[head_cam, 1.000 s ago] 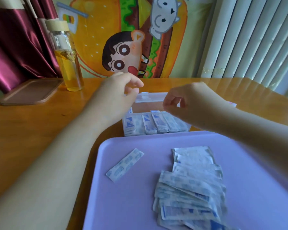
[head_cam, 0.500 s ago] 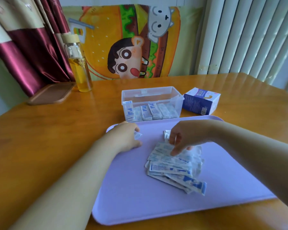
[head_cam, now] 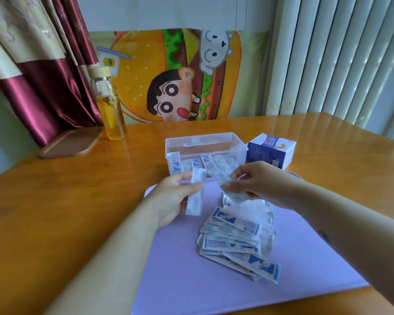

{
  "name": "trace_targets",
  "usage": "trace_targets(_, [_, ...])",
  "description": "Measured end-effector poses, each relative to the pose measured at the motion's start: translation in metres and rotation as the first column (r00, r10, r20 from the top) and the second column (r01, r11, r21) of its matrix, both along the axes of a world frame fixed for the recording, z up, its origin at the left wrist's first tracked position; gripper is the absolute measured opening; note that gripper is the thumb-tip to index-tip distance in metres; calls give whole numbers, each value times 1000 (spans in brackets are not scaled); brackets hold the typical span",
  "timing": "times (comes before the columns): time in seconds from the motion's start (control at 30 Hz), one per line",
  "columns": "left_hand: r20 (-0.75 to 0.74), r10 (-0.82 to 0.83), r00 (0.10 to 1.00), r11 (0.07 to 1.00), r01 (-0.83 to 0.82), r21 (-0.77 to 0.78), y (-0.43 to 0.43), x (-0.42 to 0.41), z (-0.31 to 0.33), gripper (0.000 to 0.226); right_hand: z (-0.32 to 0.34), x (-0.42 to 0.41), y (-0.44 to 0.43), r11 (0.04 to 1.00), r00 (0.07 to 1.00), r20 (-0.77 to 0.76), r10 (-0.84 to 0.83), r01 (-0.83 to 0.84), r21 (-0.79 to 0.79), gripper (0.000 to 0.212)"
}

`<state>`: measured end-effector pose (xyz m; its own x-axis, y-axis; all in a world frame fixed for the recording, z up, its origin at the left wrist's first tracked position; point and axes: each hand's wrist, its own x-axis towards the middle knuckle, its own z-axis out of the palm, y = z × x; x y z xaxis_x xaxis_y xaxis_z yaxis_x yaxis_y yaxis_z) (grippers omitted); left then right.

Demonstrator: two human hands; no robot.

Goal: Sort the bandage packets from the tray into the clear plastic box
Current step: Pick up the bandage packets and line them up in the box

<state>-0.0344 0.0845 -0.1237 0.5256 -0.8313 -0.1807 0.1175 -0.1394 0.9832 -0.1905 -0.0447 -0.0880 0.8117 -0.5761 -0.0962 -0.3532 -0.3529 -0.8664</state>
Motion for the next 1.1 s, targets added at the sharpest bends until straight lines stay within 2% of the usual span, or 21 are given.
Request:
trace_targets(0.03, [-178,-28,984,996,11,-93,-1,-5,3,34,0,6,6,1000,998,53,-17,16,8,25])
trace_targets(0.1, [-380,-132,915,980,61,-191,-1,-15,10,29,-1,18,16,998,990,136,-33,27,49,27])
trace_targets(0.2, [-500,-264,825,951,136,-277,1,-17,13,41,-8,34,29,997,979,196,-57,44,67,32])
trace_targets(0.33, [-564,-150,812,955,-29,-295,3,-18,7,29,-9,43,39,978,985,161,57,-23,-208,30])
trace_targets(0.4, [-584,-66,809,945,-137,-297,4,-12,5,27,0,37,35,920,995,-6,99,-94,-380,28])
trace_targets(0.47, [-635,-13,773,923,-234,-305,4,-6,8,25,10,25,27,830,939,-318,134,-281,-482,35])
trace_targets(0.53, [-680,38,732,910,-306,-279,4,-1,10,20,11,16,22,752,793,-592,140,-474,-457,45])
trace_targets(0.6, [-686,77,723,916,-323,-237,5,2,11,15,7,13,20,733,742,-656,141,-523,-434,46])
trace_targets(0.7, [-681,80,727,936,-290,-200,7,2,7,21,6,15,12,734,762,-634,129,-504,-456,30])
trace_targets(0.87, [-652,95,752,929,-303,-213,10,1,8,17,15,17,-1,729,773,-629,88,-480,-488,21])
trace_targets(1.0, [-650,79,756,896,-340,-286,11,5,12,13,22,36,6,767,860,-473,190,-431,-476,20])
trace_targets(1.1, [-620,103,778,864,-379,-332,13,7,14,22,14,54,14,747,923,-308,229,-369,-552,23])
